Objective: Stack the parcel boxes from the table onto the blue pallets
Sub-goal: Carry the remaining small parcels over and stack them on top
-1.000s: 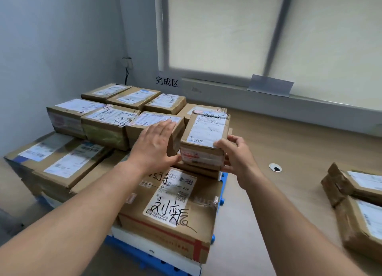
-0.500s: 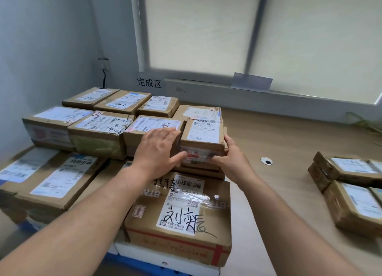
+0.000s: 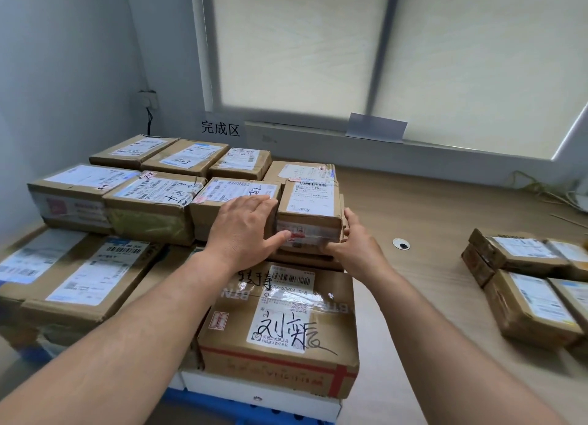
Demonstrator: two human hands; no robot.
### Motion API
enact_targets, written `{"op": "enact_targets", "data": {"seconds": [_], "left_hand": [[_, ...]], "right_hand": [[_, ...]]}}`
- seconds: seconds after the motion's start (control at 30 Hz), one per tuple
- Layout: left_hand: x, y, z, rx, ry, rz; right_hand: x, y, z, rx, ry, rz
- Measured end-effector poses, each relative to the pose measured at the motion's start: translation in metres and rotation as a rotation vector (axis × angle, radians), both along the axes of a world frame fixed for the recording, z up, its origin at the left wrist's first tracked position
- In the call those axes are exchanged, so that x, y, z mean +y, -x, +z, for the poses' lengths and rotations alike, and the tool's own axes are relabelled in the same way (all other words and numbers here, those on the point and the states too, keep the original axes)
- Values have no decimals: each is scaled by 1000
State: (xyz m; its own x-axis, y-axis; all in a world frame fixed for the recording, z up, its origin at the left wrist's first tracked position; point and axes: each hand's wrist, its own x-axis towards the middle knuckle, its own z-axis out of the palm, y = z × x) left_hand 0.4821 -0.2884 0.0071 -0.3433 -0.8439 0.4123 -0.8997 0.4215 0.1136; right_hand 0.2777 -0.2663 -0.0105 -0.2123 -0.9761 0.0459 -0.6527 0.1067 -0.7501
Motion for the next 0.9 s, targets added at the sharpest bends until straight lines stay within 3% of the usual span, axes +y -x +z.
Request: {"op": "enact_targets", "data": {"seconds": [0.3, 0.53, 0.9], "left_hand": [[12, 7, -1, 75, 15, -8], [40, 26, 5, 162, 174, -8], [101, 150, 6, 171, 173, -158]], "right_hand": [[27, 16, -4, 128, 32, -69], [54, 42, 5, 265, 107, -50], [124, 143, 10, 452, 184, -142]]}}
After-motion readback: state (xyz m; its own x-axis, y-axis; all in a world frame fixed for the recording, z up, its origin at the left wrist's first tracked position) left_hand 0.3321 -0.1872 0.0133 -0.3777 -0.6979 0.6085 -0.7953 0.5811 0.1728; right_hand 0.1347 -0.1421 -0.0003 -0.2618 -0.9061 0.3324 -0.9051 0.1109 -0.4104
